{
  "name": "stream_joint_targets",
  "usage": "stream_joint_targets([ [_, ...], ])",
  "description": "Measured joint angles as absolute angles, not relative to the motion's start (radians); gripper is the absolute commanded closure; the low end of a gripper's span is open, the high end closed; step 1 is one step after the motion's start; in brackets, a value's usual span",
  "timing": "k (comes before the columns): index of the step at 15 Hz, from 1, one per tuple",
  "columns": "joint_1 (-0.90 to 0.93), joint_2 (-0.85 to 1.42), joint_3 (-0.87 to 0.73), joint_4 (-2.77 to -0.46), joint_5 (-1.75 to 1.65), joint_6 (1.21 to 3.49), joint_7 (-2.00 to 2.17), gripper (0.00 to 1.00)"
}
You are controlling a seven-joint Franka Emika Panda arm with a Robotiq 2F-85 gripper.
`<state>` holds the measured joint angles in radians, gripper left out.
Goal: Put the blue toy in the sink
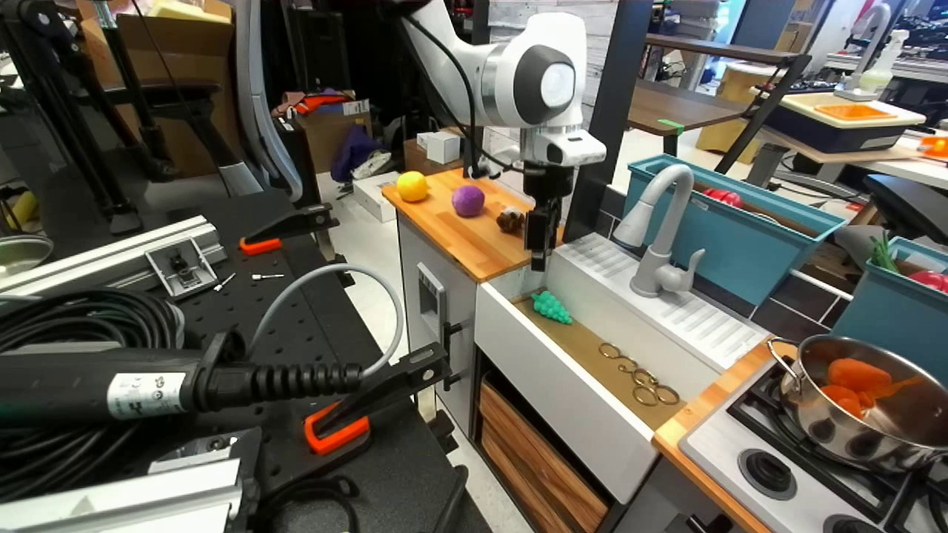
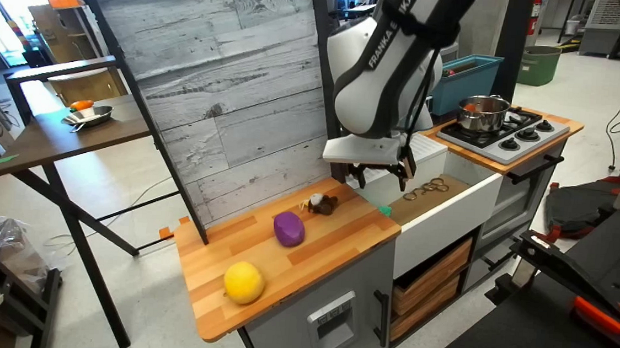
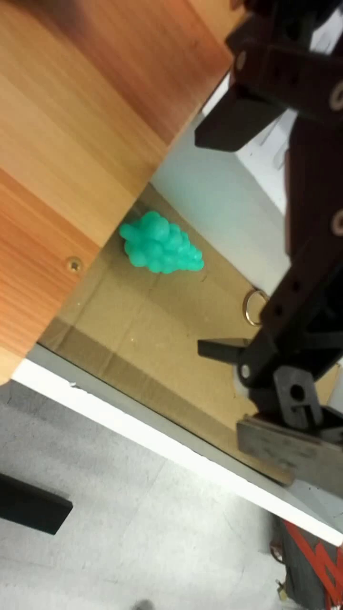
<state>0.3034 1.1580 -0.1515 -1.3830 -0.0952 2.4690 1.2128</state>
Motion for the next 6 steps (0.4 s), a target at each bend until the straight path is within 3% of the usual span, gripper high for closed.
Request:
stream_joint_targets([
  [6, 0.308, 0.886, -0.067, -1.641, -0.088, 2.498, 1.065, 0.00],
])
